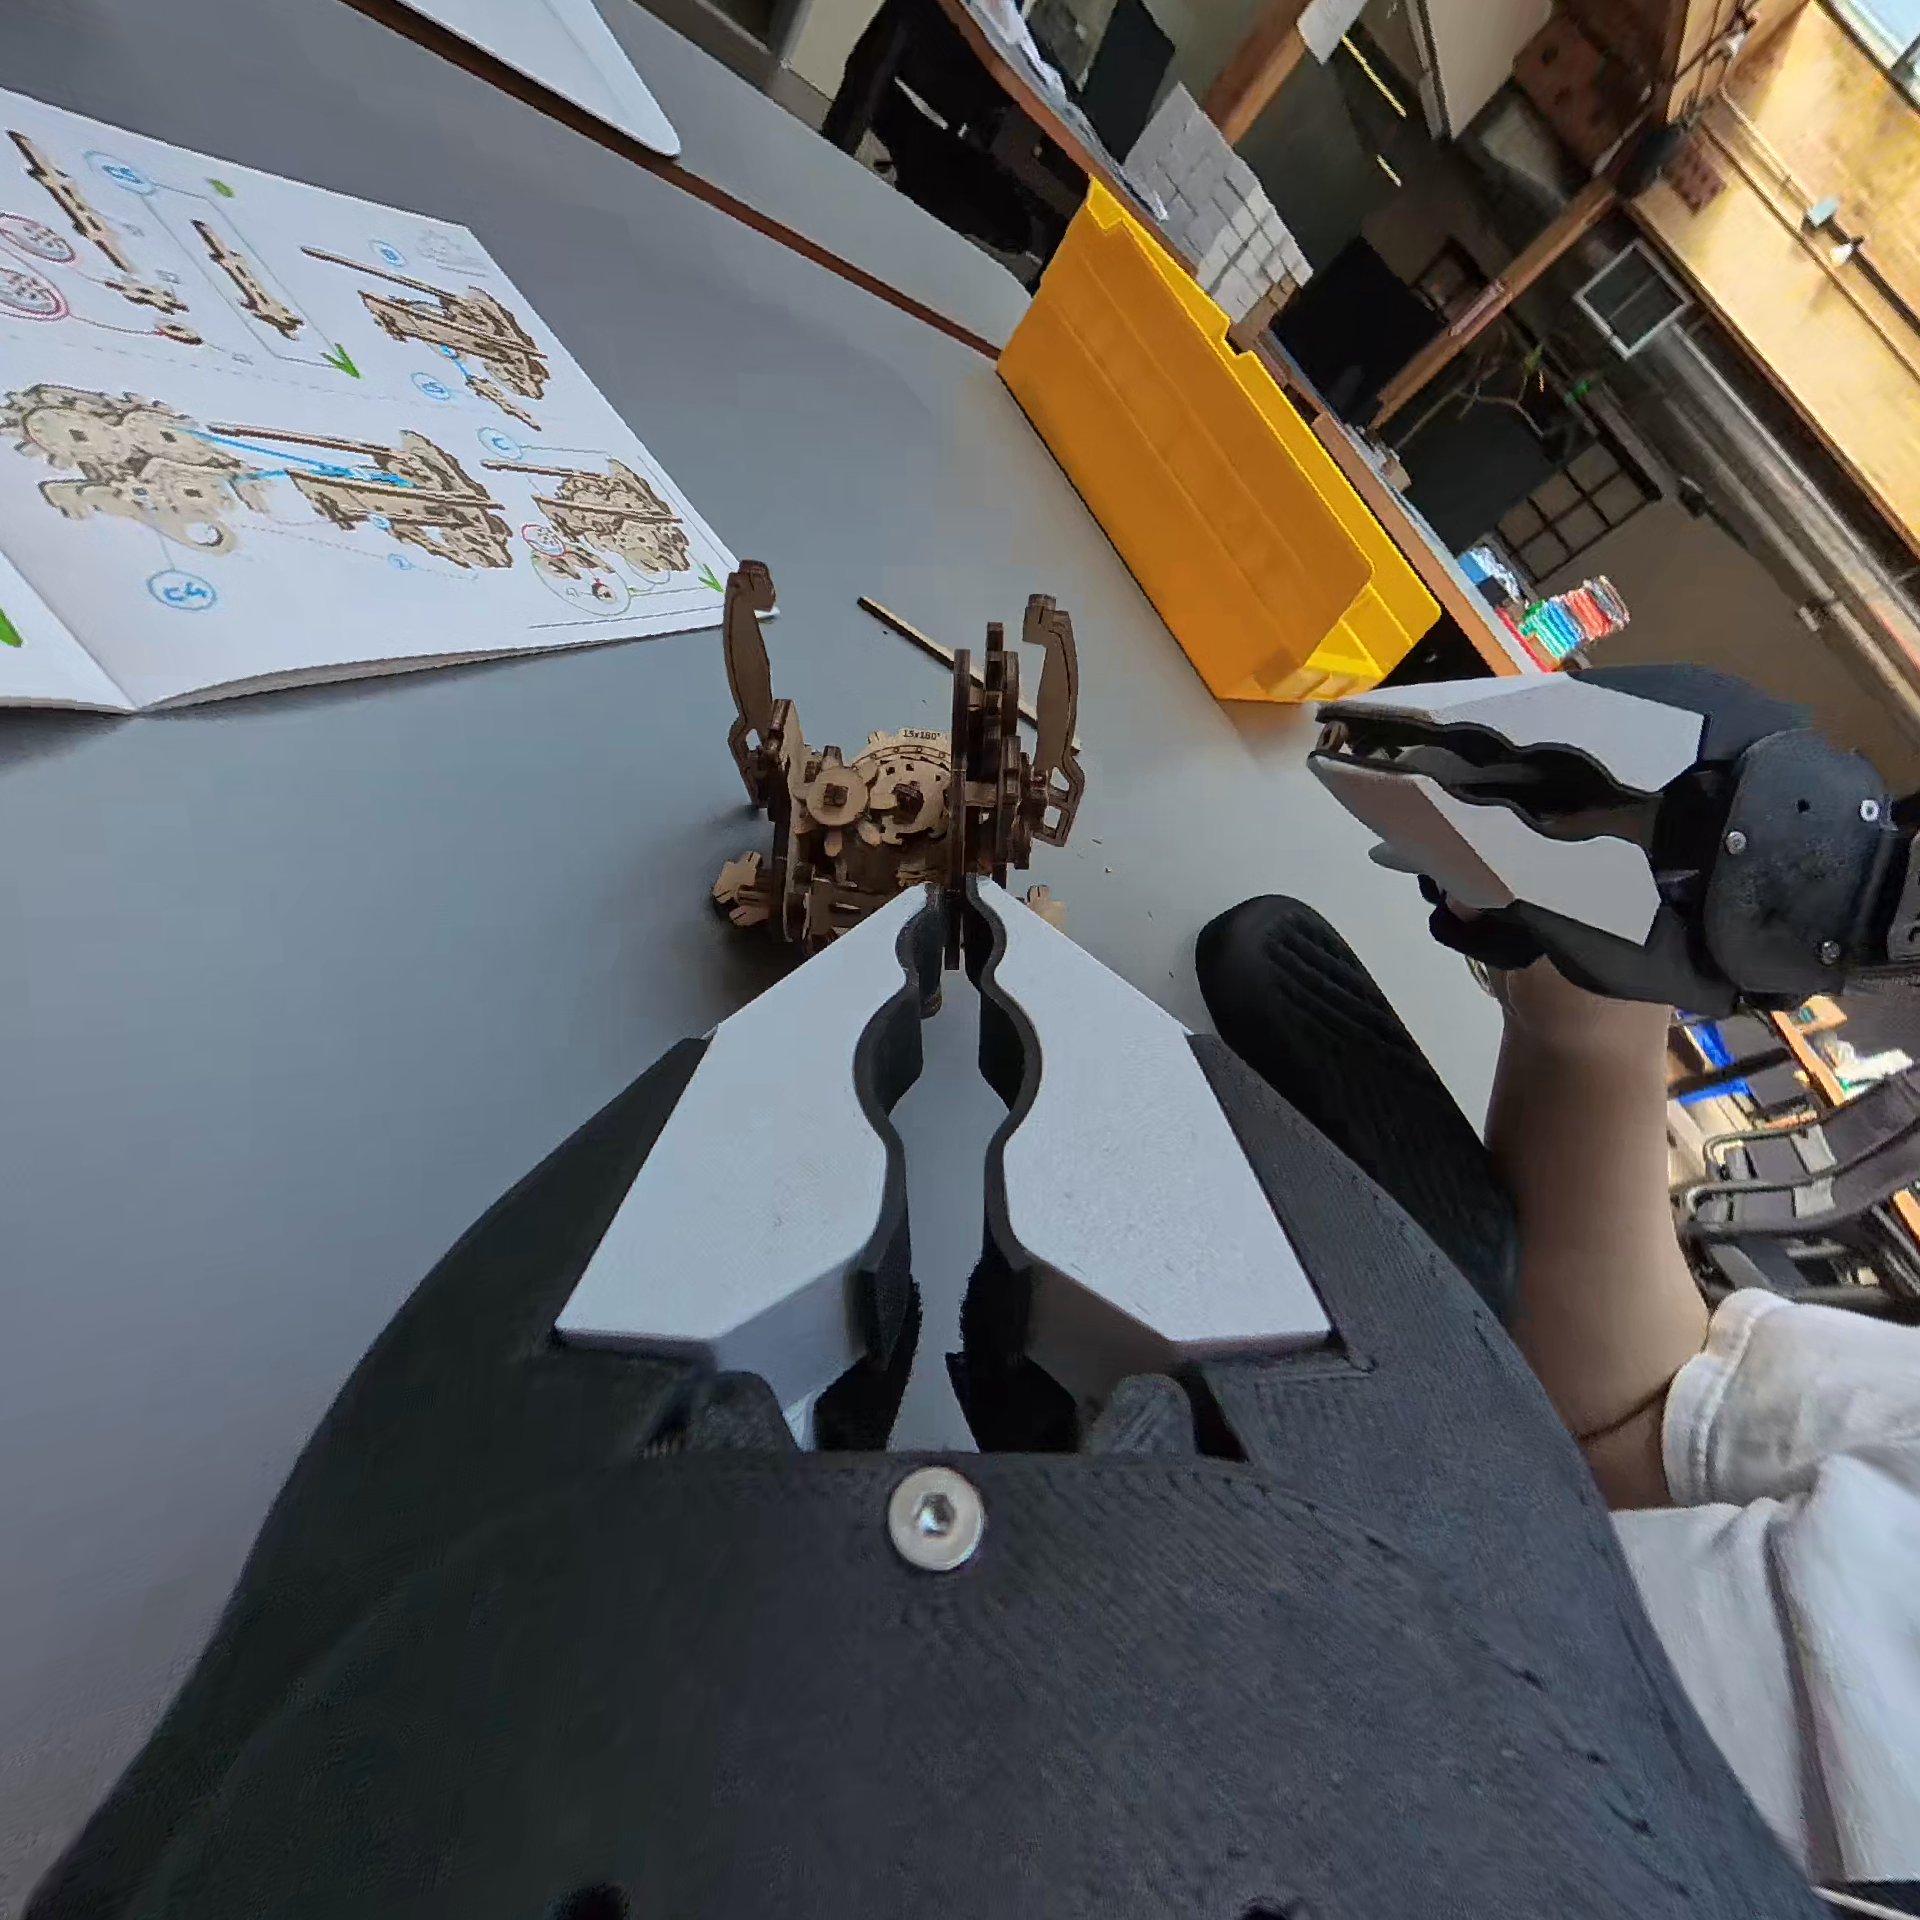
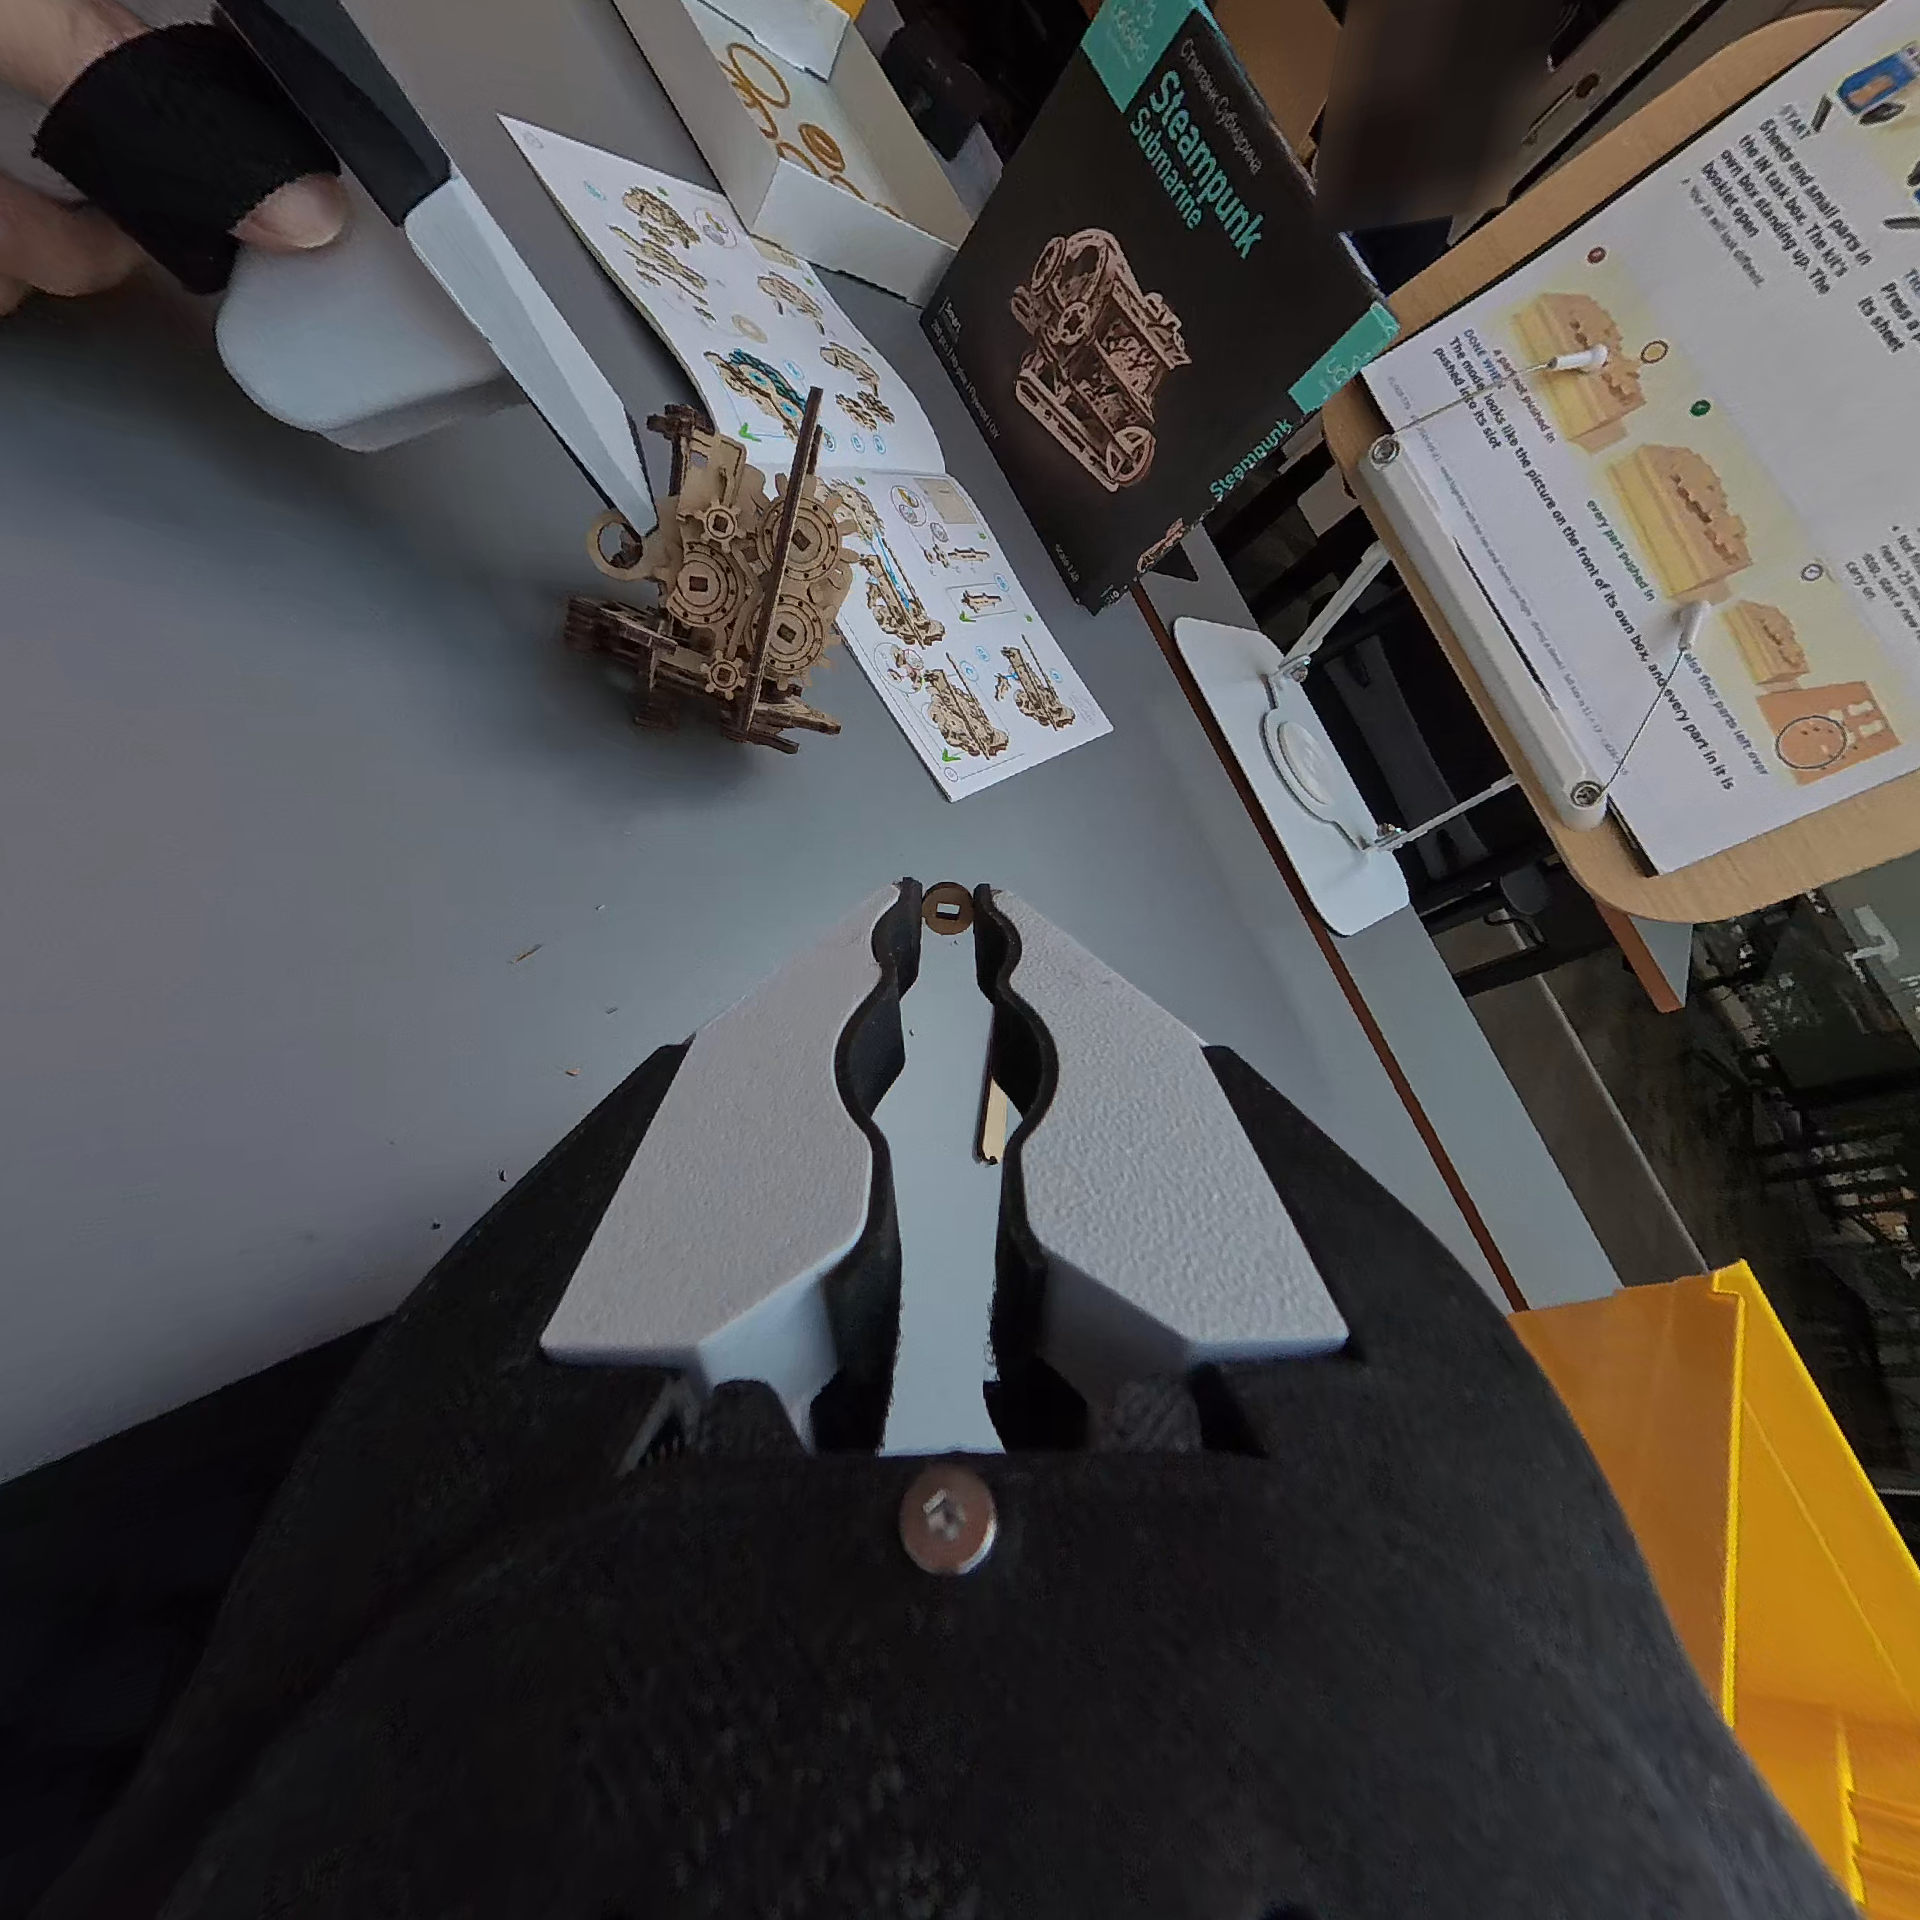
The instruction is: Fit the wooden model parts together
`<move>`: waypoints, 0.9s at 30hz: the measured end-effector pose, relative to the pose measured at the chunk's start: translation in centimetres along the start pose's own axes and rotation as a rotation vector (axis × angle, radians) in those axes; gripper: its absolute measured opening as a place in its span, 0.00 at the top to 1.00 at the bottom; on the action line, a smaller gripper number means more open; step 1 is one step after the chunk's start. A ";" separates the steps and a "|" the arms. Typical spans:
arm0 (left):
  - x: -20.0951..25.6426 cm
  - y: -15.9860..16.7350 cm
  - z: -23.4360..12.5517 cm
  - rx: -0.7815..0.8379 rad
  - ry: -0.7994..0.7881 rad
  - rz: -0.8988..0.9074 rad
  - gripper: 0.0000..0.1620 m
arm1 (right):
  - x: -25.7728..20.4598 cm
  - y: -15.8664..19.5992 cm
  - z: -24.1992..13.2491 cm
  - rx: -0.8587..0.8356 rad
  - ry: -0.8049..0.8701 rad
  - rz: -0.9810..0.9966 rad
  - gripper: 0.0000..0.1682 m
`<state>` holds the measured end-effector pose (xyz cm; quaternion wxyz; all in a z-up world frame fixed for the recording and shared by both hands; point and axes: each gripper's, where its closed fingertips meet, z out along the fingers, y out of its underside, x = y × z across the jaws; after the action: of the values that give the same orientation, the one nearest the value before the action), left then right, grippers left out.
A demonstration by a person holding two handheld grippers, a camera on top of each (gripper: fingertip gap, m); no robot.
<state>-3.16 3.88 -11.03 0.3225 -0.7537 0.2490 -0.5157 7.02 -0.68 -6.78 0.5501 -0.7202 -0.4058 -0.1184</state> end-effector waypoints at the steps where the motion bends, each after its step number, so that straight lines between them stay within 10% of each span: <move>1: 0.0 -0.1 -0.1 0.023 -0.015 -0.010 0.99 | -0.1 0.1 0.1 -0.003 -0.002 -0.001 0.95; 15: 0.2 -0.1 -1.1 -0.008 -0.019 0.064 0.95 | -0.2 0.1 0.1 -0.009 -0.002 -0.019 0.95; 27: 2.6 -1.9 -0.7 -0.074 -0.163 0.544 0.85 | -0.1 0.4 0.2 -0.018 -0.001 -0.023 0.95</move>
<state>-2.88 3.13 -7.86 0.4400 -0.7094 0.4341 -0.3386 7.19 -0.57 -7.14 0.5420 -0.7203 -0.4135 -0.1280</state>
